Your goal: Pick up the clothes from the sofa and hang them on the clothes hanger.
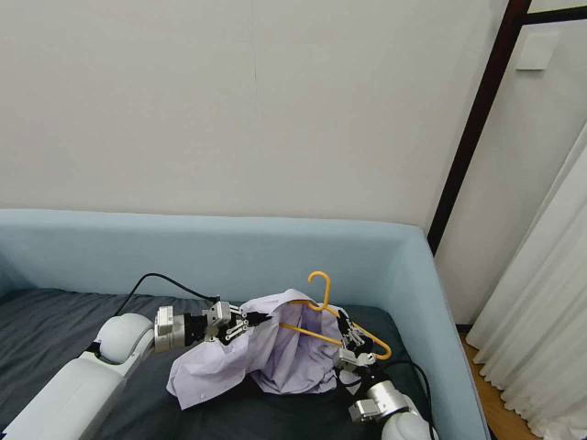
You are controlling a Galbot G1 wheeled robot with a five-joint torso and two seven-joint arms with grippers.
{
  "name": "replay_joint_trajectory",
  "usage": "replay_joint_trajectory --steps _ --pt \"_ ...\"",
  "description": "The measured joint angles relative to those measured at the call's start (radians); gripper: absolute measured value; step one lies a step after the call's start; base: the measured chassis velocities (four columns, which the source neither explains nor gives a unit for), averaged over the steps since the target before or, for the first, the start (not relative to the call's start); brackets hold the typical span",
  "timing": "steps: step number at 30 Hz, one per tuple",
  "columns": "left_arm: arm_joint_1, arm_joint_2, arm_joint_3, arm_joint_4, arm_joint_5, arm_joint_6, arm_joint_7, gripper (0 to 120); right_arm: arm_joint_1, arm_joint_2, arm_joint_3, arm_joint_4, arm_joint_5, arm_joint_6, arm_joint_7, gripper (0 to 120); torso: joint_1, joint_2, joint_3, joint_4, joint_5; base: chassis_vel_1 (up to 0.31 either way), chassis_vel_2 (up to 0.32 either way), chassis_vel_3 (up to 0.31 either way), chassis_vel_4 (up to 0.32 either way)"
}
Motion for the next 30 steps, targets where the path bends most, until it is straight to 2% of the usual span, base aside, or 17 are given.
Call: replay_joint_trajectory --steps 19,30 --pt "0.042 -0.031 0.016 -0.002 0.029 -0.006 0.005 0 0.072 0.088 -0.086 -0.005 0.069 0.008 0.036 5 0.000 0.000 0.000 0.0002 -0.0001 0.000 0.000 0.000 0.000" --pt "0.038 -0.056 0.024 0.004 0.030 -0.010 -0.066 0 0.071 0.095 -0.079 0.010 0.065 0.031 0.049 5 0.000 0.000 0.000 0.0000 0.0000 0.000 0.000 0.000 0.000"
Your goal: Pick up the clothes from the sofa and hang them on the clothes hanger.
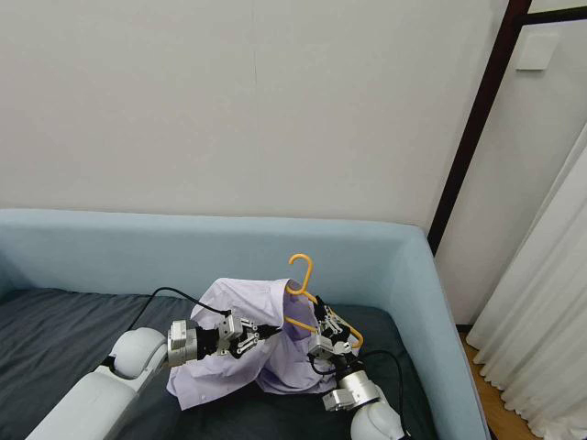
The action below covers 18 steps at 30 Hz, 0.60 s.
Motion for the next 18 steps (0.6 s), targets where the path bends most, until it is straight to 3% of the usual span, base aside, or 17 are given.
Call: replay_joint_trajectory --steps 8,18 --pt "0.017 0.008 0.001 0.012 -0.007 -0.035 -0.047 0 0.001 -0.012 0.030 0.013 -0.021 0.021 0.002 5 0.000 0.000 0.000 0.0001 0.0000 0.000 0.000 0.000 0.000" --pt "0.100 0.070 -0.060 0.001 -0.019 -0.094 -0.099 36 0.013 -0.001 0.047 0.021 -0.054 0.052 0.011 5 0.000 0.000 0.000 0.0003 -0.0004 0.000 0.000 0.000 0.000"
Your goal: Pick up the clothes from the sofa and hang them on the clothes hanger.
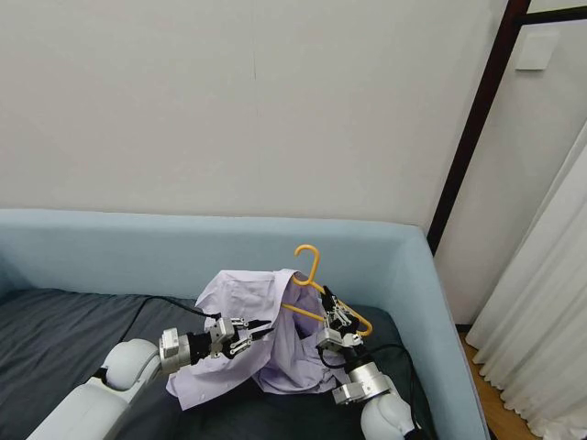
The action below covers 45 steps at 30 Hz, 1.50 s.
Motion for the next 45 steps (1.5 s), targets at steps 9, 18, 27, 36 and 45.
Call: replay_joint_trajectory --steps 9,18,27,36,45 --pt "0.105 0.151 -0.147 -0.055 -0.111 -0.077 0.052 69 0.015 0.016 0.004 -0.015 -0.036 0.029 0.011 5 0.000 0.000 0.000 0.0002 0.0000 0.000 0.000 0.000 0.000" --pt "-0.064 0.288 -0.093 -0.020 -0.351 -0.065 0.114 98 0.020 0.031 0.004 -0.031 -0.070 0.050 0.017 5 0.000 0.000 0.000 -0.0005 0.0004 0.000 0.000 0.000 0.000" --pt "-0.491 0.196 0.234 0.260 -0.354 0.040 0.374 100 0.031 0.039 -0.007 -0.043 -0.097 0.055 0.013 5 0.000 0.000 0.000 0.0000 0.0001 0.000 0.000 0.000 0.000" --pt "-0.739 0.070 0.387 0.434 -0.241 0.111 0.511 100 0.032 0.048 0.021 -0.050 -0.121 0.064 0.007 5 0.000 0.000 0.000 0.0002 0.0006 0.000 0.000 0.000 0.000" --pt "-0.784 0.007 0.377 0.521 -0.092 0.153 0.634 91 0.016 0.053 0.033 -0.045 -0.138 0.073 0.015 5 0.000 0.000 0.000 -0.0002 0.0003 0.000 0.000 0.000 0.000"
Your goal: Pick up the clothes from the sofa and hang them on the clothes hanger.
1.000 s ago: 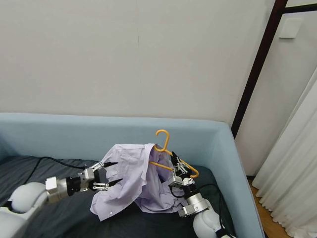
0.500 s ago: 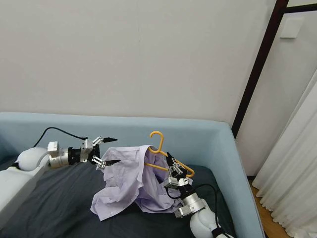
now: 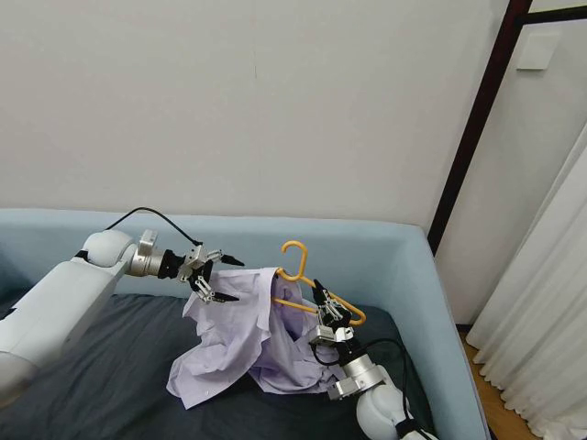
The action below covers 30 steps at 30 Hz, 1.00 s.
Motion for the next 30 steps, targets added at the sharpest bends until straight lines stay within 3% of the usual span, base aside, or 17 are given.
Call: replay_joint_trajectory --steps 23,30 --pt "-0.006 -0.012 -0.034 0.067 0.030 0.010 0.045 6 0.002 0.013 -0.001 -0.002 -0.028 0.008 0.026 5 0.000 0.000 0.000 0.0001 -0.0001 0.000 0.000 0.000 0.000" --pt "0.003 -0.015 -0.044 0.069 0.034 0.016 0.059 6 0.006 0.011 -0.006 -0.003 -0.011 0.010 0.027 5 0.000 0.000 0.000 0.0001 0.0000 0.000 0.000 0.000 0.000"
